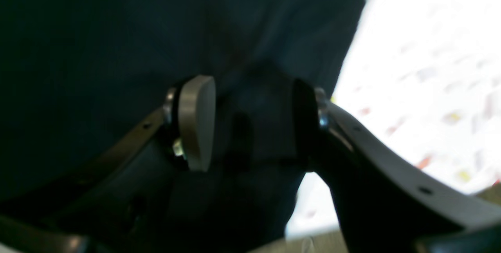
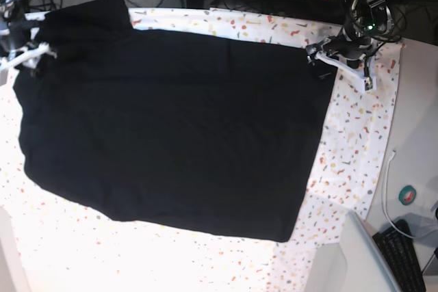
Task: Layout the t-shirt on the table in an organized manner, then fold the t-shirt properly
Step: 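Pull the hem corners apart with both grippers to straighten the shirt, then regrasp the shirt edges with both grippers and stretch them outward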
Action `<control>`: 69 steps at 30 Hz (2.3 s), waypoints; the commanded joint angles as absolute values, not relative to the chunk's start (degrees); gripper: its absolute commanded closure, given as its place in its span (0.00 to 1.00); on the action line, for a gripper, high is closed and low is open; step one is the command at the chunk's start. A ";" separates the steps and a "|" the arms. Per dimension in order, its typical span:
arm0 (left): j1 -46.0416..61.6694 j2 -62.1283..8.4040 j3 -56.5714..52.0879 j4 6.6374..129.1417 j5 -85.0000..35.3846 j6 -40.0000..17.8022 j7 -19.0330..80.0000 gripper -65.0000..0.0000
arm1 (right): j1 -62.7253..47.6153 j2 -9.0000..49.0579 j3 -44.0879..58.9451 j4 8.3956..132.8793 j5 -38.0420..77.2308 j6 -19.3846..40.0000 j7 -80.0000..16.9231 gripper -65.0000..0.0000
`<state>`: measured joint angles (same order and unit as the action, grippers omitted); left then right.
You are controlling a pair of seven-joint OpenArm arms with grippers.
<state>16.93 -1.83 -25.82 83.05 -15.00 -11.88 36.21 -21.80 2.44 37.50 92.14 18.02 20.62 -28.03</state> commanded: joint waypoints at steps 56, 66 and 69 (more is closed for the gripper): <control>13.14 -0.31 -24.84 91.12 -16.84 -8.22 44.44 1.00 | 13.67 10.33 26.95 55.25 -2.68 15.34 -22.73 1.00; 16.48 0.31 -26.86 94.11 -17.01 -8.22 44.35 1.00 | -4.88 3.74 31.08 92.00 3.56 15.43 -36.35 0.39; 16.04 0.92 -28.79 94.11 -16.66 -8.22 44.35 1.00 | -10.95 4.00 35.82 97.45 11.21 15.43 -39.34 0.38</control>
